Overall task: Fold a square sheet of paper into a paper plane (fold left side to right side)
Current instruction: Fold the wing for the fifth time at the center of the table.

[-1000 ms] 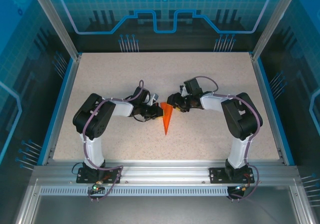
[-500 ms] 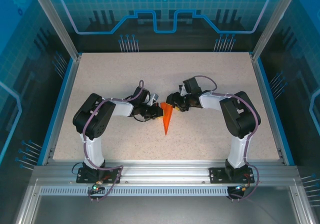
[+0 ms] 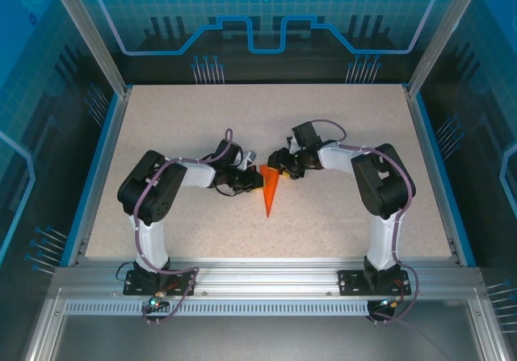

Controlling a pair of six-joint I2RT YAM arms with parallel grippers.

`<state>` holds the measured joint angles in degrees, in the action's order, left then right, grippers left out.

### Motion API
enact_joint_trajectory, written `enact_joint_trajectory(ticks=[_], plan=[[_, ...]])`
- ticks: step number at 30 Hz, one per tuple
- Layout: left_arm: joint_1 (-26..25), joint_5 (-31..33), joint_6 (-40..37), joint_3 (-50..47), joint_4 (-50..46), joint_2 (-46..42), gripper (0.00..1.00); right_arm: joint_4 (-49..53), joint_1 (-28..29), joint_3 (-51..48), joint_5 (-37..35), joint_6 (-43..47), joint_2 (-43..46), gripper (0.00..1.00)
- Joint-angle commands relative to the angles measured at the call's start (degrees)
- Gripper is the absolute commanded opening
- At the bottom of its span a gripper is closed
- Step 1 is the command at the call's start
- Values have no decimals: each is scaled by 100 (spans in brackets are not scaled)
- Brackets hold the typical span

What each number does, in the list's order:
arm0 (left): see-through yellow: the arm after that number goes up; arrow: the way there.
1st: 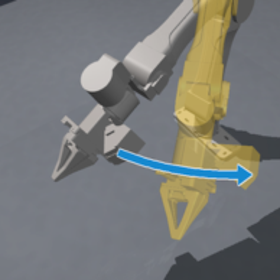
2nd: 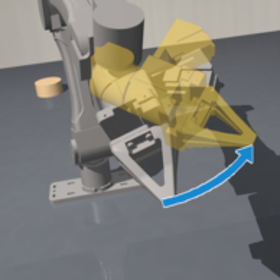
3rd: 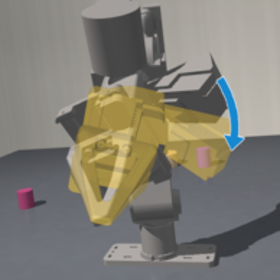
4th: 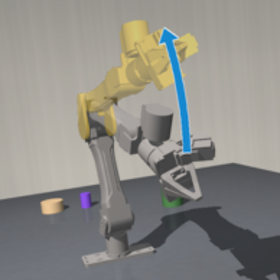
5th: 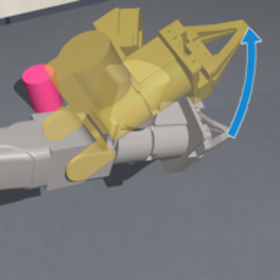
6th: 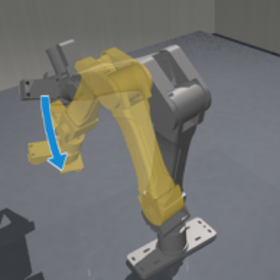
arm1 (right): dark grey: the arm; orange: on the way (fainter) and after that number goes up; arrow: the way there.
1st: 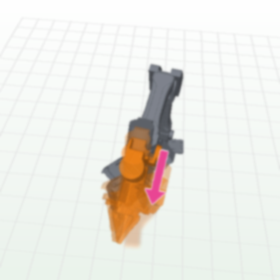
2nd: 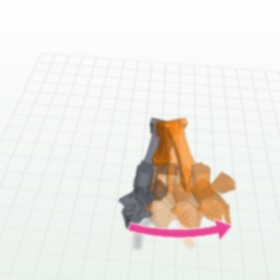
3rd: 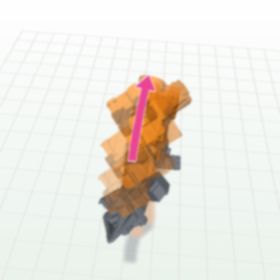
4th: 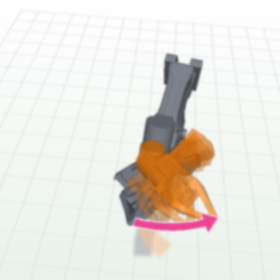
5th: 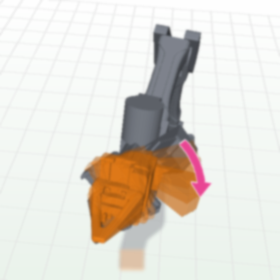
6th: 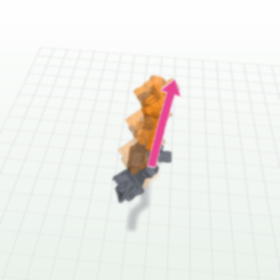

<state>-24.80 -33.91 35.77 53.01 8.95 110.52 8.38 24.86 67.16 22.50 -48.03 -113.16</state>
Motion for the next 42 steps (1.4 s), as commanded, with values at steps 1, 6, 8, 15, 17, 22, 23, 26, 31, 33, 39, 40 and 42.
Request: enact_joint_trajectory(ticks=[1, 6, 8, 15, 17, 22, 23, 26, 31, 33, 39, 40, 42], plan=[[30, 103, -197, 130, -177, -175, 2, 528, 80, 26, -218, 151, -209, 55], [29, 148, -250, 113, -214, -298, 2, 542, 80, 8, -231, 158, -211, 55], [28, 131, -280, 113, -227, -357, 3, 527, 90, 17, -227, 155, -214, 56], [28, 124, -298, 126, -261, -402, 3, 498, 107, 26, -194, 148, -241, 55], [29, 135, -307, 135, -266, -368, 2, 490, 107, 26, -188, 154, -241, 56], [28, 155, -277, 198, -268, -218, 3, 515, 114, 39, -168, 171, -250, 56], [33, 161, -264, 210, -262, -195, 3, 523, 114, 34, -167, 164, -250, 55], [34, 174, -289, 264, -275, -146, 3, 524, 115, 39, -169, 172, -259, 56], [32, 166, -307, 319, -297, -44, 3, 533, 120, 43, -162, 175, -268, 56], [28, 157, -307, 324, -298, -5, 3, 542, 129, 43, -158, 179, -277, 55], [30, 117, -341, 267, -332, 24, 3, 551, 130, 54, -162, 196, -276, 56], [28, 115, -338, 252, -339, 27, 3, 556, 125, 61, -155, 193, -278, 56], [27, 113, -351, 216, -357, 51, 3, 551, 133, 70, -150, 201, -276, 56]])
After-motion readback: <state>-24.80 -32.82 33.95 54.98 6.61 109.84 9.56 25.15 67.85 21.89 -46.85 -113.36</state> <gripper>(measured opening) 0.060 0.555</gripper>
